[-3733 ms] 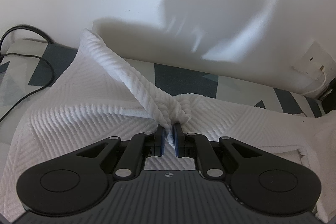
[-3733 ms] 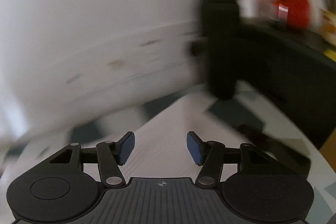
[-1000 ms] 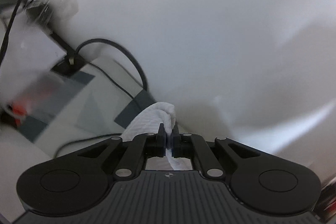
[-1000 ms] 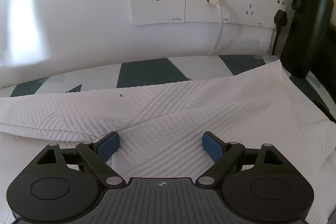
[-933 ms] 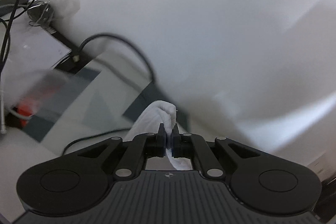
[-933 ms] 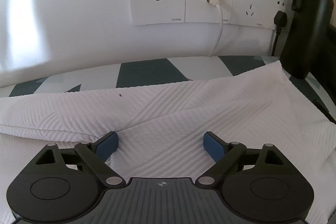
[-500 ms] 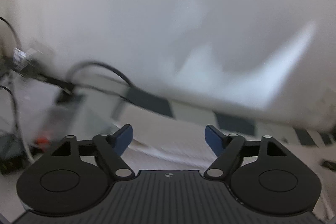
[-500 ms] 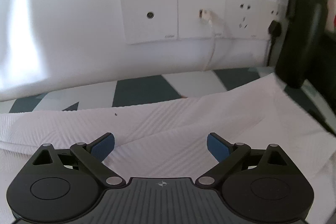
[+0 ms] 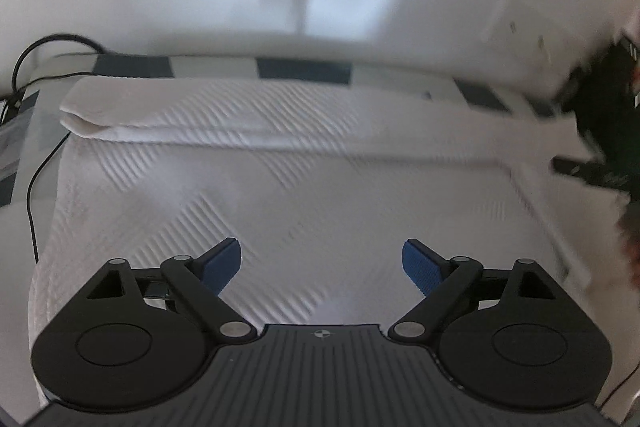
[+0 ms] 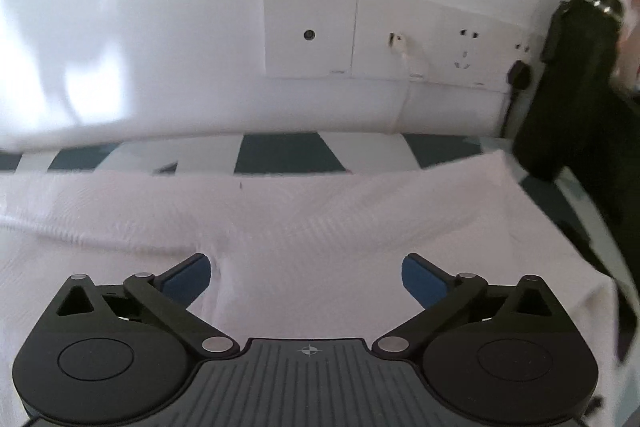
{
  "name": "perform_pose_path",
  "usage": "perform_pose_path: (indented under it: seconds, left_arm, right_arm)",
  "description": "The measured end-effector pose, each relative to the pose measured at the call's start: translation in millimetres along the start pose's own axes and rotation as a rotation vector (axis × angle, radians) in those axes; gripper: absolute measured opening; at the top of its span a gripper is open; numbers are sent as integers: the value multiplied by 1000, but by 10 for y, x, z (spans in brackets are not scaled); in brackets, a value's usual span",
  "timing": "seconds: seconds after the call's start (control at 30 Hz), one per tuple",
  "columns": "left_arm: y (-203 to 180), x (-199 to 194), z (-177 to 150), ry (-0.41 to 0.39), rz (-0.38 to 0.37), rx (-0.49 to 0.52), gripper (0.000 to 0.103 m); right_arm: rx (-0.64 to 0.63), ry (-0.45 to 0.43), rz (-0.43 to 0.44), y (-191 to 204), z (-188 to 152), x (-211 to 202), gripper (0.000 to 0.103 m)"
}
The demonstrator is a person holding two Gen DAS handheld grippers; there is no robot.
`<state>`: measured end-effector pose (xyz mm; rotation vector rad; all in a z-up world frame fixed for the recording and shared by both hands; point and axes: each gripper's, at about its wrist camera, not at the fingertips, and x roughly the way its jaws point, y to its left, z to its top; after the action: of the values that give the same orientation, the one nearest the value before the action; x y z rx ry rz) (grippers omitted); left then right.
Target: Fold clothes
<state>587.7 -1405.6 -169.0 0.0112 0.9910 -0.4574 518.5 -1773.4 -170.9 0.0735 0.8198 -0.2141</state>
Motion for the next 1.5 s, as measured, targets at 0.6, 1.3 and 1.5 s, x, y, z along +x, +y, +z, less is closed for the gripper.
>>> perform_pose_path:
  seconds: [0.6, 1.3, 1.5]
  left_arm:
    - [-584, 203, -207, 33, 167, 83, 102]
    - [-1000, -2072, -862, -297, 174, -127, 102]
    - [-1163, -2031, -1331, -245, 170, -153, 102]
  right_arm:
    - [86, 79, -21, -179, -515, 121, 102]
    - [299, -316, -27, -1431, -615, -2433, 102]
    - [276, -304, -95, -1731, -893, -2992, 102]
